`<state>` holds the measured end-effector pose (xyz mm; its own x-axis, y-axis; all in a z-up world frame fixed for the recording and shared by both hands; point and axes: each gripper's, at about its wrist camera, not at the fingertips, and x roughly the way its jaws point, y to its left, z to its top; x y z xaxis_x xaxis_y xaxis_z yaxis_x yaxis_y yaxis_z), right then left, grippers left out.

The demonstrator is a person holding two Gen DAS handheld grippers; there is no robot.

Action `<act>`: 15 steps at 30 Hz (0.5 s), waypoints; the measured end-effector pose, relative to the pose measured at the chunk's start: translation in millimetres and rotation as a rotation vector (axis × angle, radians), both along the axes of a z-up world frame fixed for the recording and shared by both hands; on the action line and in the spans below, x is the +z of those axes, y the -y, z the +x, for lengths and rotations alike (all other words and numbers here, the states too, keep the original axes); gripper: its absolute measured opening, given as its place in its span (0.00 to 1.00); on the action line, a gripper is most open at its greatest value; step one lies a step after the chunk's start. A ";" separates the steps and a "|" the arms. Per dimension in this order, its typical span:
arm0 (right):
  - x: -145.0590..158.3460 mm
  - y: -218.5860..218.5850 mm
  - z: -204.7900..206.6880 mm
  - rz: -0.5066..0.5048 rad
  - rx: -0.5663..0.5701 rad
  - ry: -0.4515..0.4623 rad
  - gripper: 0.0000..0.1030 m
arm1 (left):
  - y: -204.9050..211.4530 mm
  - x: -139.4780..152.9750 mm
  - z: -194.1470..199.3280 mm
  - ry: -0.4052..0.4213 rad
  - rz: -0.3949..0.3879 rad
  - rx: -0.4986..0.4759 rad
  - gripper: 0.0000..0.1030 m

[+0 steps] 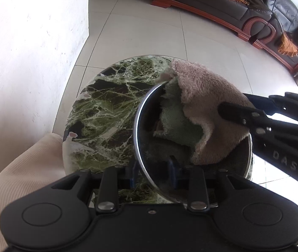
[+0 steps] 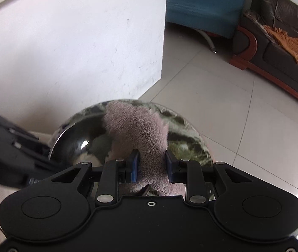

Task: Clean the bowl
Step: 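Wipe the towel along the inner wall near the rim, right gripper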

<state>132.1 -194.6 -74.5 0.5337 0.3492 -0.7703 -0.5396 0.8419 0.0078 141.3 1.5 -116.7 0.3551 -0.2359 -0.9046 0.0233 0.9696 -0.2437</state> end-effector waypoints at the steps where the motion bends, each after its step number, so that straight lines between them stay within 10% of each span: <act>1: -1.7 1.7 1.5 0.001 -0.002 -0.005 0.25 | -0.3 -0.1 0.1 0.000 -0.001 0.000 0.28; 15: -2.8 5.5 -19.6 -0.025 0.007 -0.021 0.25 | 1.1 1.1 1.1 0.002 0.006 -0.007 0.28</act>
<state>112.5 -200.1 -77.3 0.5154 0.3329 -0.7896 -0.5451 0.8384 -0.0023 142.4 0.4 -115.5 0.3547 -0.2333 -0.9054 0.0309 0.9708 -0.2381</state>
